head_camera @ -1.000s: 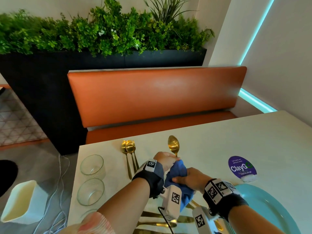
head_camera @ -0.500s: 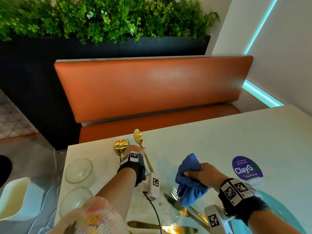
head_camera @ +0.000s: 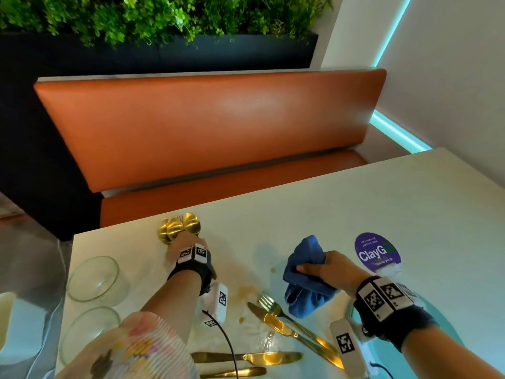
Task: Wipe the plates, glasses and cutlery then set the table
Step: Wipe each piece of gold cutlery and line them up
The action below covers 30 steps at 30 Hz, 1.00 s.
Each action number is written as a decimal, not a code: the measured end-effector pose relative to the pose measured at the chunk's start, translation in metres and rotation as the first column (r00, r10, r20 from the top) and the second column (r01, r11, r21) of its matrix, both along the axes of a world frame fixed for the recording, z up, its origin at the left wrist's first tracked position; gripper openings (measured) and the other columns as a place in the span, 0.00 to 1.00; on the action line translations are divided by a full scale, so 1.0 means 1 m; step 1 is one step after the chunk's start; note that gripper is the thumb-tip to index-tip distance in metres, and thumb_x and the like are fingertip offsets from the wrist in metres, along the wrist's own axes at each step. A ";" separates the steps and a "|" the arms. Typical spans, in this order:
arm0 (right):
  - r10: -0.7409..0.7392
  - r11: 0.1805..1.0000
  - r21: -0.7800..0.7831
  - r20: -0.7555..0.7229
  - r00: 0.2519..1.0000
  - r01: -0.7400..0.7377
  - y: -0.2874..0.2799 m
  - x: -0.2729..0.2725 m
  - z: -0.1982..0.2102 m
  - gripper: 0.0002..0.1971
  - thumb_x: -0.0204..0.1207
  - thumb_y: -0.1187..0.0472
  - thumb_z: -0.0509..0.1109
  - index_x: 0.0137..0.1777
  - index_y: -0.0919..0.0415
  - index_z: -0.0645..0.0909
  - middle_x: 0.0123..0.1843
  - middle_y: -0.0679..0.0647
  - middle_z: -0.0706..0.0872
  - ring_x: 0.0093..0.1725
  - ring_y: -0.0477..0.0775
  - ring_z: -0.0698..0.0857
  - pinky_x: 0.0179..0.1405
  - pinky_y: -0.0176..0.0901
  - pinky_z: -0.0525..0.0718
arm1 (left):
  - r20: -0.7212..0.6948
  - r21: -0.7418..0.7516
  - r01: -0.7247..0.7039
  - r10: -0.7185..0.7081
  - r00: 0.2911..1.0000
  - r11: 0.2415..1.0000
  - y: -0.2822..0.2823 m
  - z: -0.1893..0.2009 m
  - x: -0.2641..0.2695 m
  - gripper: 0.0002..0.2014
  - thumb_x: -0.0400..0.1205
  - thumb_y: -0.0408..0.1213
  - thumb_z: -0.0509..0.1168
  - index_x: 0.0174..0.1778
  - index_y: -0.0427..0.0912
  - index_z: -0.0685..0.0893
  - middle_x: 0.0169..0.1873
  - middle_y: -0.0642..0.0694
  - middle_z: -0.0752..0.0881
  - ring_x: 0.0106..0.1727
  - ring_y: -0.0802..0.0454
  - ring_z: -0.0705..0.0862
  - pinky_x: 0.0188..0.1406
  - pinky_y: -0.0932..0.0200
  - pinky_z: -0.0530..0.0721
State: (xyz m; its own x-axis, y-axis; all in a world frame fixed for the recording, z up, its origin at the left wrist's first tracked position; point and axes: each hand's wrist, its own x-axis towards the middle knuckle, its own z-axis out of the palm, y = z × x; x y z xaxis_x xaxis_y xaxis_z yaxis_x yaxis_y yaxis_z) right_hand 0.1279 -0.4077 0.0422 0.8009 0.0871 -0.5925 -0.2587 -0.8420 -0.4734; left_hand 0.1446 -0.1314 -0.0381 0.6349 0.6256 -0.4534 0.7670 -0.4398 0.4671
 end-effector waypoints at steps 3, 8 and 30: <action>-0.080 0.994 0.080 0.024 0.996 0.078 -0.005 -0.007 0.004 0.17 0.71 0.45 0.73 0.50 0.59 0.81 0.48 0.55 0.88 0.48 0.54 0.86 0.48 0.43 0.84 | -0.074 0.174 0.163 -0.153 0.986 0.971 -0.009 0.004 -0.004 0.19 0.83 0.50 0.61 0.58 0.37 0.81 0.54 0.38 0.85 0.58 0.39 0.83 0.61 0.49 0.80; -0.240 0.956 0.197 0.103 0.965 0.216 -0.017 -0.025 0.018 0.19 0.71 0.46 0.73 0.51 0.62 0.81 0.48 0.65 0.89 0.50 0.66 0.88 0.53 0.60 0.87 | -0.029 0.094 0.368 -0.367 0.930 0.925 -0.057 0.026 -0.023 0.14 0.82 0.45 0.61 0.57 0.39 0.81 0.60 0.41 0.84 0.61 0.42 0.83 0.55 0.56 0.78; -0.452 0.865 0.301 0.118 0.884 0.402 -0.131 -0.124 0.015 0.10 0.68 0.54 0.79 0.33 0.59 0.83 0.27 0.52 0.85 0.30 0.54 0.81 0.27 0.38 0.78 | -0.201 -0.181 0.584 -0.611 0.766 0.791 -0.201 0.048 -0.131 0.13 0.83 0.37 0.62 0.61 0.36 0.82 0.58 0.39 0.86 0.59 0.43 0.85 0.58 0.53 0.82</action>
State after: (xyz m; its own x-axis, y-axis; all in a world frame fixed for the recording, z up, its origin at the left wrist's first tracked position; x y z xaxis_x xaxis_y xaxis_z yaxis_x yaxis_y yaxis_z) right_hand 0.0035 -0.5387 0.0573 0.8841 -0.1571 -0.4400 -0.4545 -0.5074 -0.7321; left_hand 0.0138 -0.3322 0.0104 0.7289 0.0977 -0.6777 0.4567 -0.8068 0.3749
